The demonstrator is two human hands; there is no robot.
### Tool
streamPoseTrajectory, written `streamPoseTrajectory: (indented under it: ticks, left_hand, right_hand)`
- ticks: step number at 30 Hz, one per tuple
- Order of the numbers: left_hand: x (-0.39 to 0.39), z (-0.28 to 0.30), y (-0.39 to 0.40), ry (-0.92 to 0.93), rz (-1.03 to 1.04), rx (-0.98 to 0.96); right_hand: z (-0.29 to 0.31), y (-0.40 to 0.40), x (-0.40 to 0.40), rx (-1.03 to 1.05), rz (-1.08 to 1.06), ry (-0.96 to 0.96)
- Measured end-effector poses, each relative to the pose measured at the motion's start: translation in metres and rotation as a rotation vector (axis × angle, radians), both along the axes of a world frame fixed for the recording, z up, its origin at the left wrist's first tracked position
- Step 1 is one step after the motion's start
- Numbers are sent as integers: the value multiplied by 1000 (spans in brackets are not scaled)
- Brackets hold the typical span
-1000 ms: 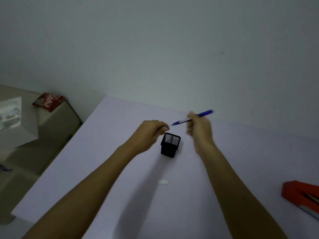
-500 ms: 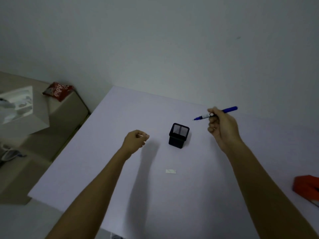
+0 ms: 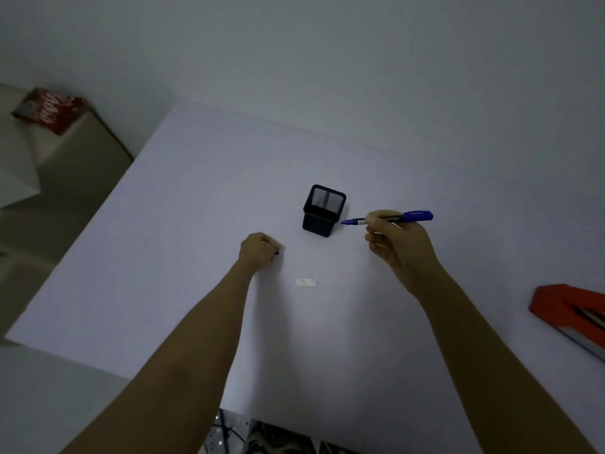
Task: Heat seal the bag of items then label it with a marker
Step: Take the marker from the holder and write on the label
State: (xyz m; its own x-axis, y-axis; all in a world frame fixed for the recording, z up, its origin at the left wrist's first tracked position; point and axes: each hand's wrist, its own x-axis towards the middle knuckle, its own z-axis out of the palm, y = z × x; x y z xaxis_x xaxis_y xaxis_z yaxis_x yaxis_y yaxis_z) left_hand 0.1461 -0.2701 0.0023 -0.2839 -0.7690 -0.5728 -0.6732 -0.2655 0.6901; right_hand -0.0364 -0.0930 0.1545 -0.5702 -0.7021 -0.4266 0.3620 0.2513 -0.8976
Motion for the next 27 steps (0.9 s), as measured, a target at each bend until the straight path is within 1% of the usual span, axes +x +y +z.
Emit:
streamPoseTrajectory:
  ticks: [5, 9, 10, 11, 13, 14, 15, 16, 18, 20, 23, 25, 27]
  left_hand:
    - [5, -8, -1, -77, 2, -88]
    - [16, -8, -2, -66, 23, -142]
    - [18, -8, 0, -47, 33, -157]
    - [23, -7, 2, -32, 48, -173]
    - [32, -7, 9, -11, 71, -197]
    - [37, -7, 13, -7, 81, -206]
    - [42, -8, 17, -10, 89, -213]
    - [46, -10, 22, -15, 93, -215]
    - [54, -14, 32, -15, 93, -201]
    - [57, -19, 43, -17, 68, -196]
    - [55, -23, 57, -12, -15, -237]
    - [50, -26, 65, 0, -104, -290]
    - [42, -30, 73, 9, -208, -329]
  right_hand:
    - [-9, 1, -4, 2, 20, -18]
    - [-16, 2, -4, -48, 5, -34]
    - [-21, 4, -2, -35, 28, 15]
    - [-29, 6, 3, -8, 76, 107]
    - [-55, 15, 14, 58, 208, 426]
    - [-69, 21, 21, 97, 311, 603]
    - [-86, 27, 27, 138, 431, 733]
    - [-103, 32, 34, 178, 554, 823]
    - [-132, 40, 48, 216, 750, 899]
    - [-153, 41, 59, 192, 866, 1013]
    - [-169, 43, 67, 204, 945, 1221]
    - [-170, 44, 71, 282, 995, 1325]
    - [-171, 44, 75, 338, 1044, 1318]
